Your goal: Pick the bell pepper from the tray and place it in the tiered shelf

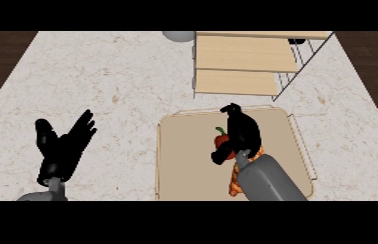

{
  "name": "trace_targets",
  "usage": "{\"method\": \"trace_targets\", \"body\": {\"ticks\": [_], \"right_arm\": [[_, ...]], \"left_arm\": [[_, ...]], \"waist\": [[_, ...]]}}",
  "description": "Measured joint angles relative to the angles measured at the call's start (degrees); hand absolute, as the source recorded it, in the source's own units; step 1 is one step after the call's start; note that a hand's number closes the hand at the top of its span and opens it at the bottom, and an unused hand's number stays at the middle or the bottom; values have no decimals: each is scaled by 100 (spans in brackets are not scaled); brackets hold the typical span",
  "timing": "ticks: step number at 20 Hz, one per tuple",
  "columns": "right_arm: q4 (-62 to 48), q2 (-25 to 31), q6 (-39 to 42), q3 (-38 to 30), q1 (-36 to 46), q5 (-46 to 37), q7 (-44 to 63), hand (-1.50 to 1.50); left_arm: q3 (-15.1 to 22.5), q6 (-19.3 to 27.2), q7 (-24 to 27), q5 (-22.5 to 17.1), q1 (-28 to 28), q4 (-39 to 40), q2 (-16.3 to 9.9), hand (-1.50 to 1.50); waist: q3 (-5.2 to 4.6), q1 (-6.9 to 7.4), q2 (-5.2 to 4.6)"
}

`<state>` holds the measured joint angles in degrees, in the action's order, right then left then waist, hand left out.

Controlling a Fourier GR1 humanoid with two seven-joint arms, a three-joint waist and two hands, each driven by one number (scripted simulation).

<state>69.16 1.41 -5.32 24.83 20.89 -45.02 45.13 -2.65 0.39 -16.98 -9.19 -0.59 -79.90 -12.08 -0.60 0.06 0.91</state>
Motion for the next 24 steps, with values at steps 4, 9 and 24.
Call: {"method": "trace_targets", "body": {"ticks": [4, 9, 24], "right_arm": [[64, -15, 1, 529, 179, 321, -115, 150], [364, -90, 123, 1283, 458, 775, -207, 150], [3647, -100, 448, 1344, 1781, -433, 1765, 150]], "left_arm": [[55, 96, -26, 91, -151, 129, 114, 0], [6, 39, 40, 87, -206, 235, 101, 0], [-75, 35, -3, 97, -106, 179, 93, 0]], "waist": [[16, 36, -36], [47, 62, -74], [56, -65, -35]]}}
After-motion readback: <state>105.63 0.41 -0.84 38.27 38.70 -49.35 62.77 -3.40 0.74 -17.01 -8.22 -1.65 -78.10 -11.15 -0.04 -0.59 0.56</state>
